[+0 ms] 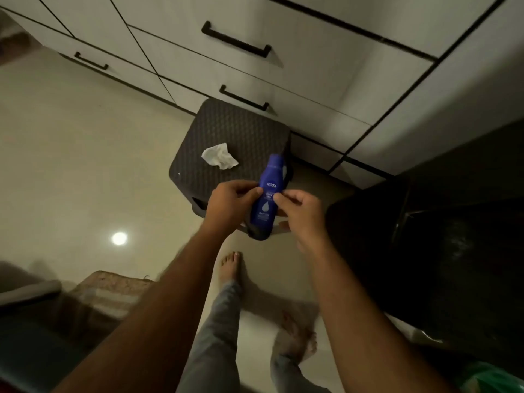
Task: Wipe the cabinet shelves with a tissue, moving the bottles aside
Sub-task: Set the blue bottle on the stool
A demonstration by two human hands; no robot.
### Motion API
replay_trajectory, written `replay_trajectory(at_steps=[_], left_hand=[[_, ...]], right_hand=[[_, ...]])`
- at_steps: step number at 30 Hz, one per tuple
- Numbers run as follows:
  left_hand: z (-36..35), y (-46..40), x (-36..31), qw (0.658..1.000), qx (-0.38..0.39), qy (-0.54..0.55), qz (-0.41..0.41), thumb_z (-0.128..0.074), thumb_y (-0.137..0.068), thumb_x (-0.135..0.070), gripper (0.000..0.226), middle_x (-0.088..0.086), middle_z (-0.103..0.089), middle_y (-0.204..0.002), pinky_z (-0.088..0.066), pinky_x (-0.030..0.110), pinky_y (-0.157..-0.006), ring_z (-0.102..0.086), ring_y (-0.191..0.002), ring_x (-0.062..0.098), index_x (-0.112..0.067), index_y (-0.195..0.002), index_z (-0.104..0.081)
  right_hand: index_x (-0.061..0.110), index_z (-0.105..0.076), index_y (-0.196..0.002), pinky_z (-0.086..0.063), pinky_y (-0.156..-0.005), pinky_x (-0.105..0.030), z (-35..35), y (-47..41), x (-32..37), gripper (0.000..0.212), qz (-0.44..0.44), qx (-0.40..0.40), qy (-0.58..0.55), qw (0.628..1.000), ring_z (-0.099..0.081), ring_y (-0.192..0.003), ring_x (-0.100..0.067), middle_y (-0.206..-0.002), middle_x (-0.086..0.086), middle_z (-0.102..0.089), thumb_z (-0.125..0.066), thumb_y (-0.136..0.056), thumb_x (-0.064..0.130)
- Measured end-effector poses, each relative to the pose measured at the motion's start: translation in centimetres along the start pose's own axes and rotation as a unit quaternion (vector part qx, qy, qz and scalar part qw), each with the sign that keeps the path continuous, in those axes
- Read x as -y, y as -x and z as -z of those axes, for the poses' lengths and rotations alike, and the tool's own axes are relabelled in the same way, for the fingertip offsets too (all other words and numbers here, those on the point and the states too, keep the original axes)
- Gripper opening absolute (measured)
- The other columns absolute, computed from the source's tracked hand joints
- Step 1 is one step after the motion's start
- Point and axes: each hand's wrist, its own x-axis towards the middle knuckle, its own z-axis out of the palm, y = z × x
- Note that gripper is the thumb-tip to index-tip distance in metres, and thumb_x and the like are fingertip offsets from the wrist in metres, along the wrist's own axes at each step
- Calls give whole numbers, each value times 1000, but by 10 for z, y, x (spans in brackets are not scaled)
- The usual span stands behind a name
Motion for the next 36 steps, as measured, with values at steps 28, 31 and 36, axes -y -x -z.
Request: replay_trajectory(at_steps=[28,31,36], left_hand=[[39,-217,46,984,14,-163,-72,-57,-95,-19,24,3,-66,-114,-48,30,-88,-62,-102,15,-15,-118,-64],[58,-216,64,976,-45,-196,-77,-57,-96,-20,25,5,-66,-116,-44,26,-86,-62,-103,18,-15,-119,-65],[63,-209,97,948,-50,-309,-59,-62,-93,-29,27,10,-62,-112,-40,25,-73,-62,-96,23,-14,-114,-67]], right_hand=[[18,-70,-105,-59,-83,-42,-76,-219,14,17,-1,-119,198,973,-68,-89,-14,-100,1,-71,-69,-90,24],[17,-69,-108,-59,-83,-42,-70,-214,16,19,6,-127,185,974,-68,-90,-14,-101,1,-70,-68,-90,22],[17,-67,-109,-60,-79,-35,-69,-193,13,19,33,-130,146,980,-68,-87,-10,-101,1,-70,-67,-91,20]])
